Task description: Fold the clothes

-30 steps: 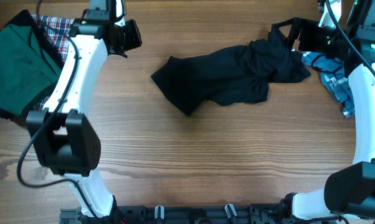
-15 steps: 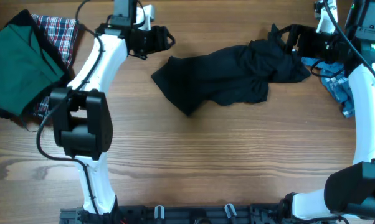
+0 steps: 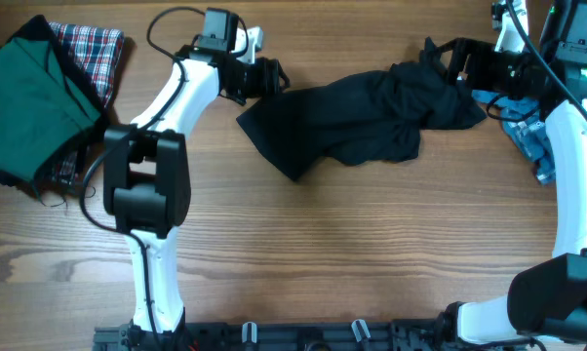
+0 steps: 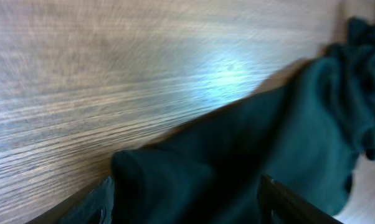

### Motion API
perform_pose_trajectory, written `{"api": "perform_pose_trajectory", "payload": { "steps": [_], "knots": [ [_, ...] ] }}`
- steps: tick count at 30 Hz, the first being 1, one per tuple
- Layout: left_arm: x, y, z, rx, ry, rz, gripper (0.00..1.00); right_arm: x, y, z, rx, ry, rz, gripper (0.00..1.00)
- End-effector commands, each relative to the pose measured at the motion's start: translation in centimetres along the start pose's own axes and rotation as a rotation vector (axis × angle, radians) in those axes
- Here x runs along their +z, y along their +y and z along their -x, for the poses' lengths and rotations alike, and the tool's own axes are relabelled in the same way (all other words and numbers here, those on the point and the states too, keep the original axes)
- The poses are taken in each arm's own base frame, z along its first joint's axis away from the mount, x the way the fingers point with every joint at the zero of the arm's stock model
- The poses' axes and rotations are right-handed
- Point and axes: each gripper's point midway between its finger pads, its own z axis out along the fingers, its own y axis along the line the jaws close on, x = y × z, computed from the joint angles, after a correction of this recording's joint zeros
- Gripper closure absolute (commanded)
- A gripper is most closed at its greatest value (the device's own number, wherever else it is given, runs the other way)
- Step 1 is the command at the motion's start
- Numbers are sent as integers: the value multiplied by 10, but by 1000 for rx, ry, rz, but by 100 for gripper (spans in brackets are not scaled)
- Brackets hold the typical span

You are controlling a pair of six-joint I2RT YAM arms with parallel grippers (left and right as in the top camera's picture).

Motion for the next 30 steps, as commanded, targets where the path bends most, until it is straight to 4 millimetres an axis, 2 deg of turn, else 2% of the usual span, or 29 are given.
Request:
{"api": "perform_pose_trajectory", "payload": {
  "steps": [1, 4, 6, 8, 11, 16, 20, 25, 28, 30],
  "knots": [
    [18, 15, -5, 8, 21, 21, 27, 2, 0, -1, -20, 6, 3, 1],
    [24, 18, -5, 9, 19, 20, 29, 2, 0, 0, -20, 6, 3, 0],
    [25, 18, -4, 8, 16, 14, 34, 2, 0, 0, -21, 5, 0, 0],
    [25, 14, -3, 11, 10, -1, 50, 2, 0, 0, -22, 3, -1, 1],
    [26, 0, -3, 23, 16, -66, 64, 2, 0, 1, -24, 0, 0, 1],
    [27, -5, -12, 15, 48, -83, 69, 2, 0, 1, -24, 0, -1, 1],
    [27, -2, -23, -13, 94, -70, 84, 2, 0, 1, -24, 0, 0, 0],
    [26, 1, -31, -32, 125, -57, 96, 2, 0, 1, -23, 1, 0, 1],
    [25, 4, -28, -27, 111, -37, 96, 2, 0, 0, -22, 3, 0, 1],
    [13, 8, -12, -19, 64, -4, 96, 2, 0, 0, -21, 3, -1, 1]
  ]
}}
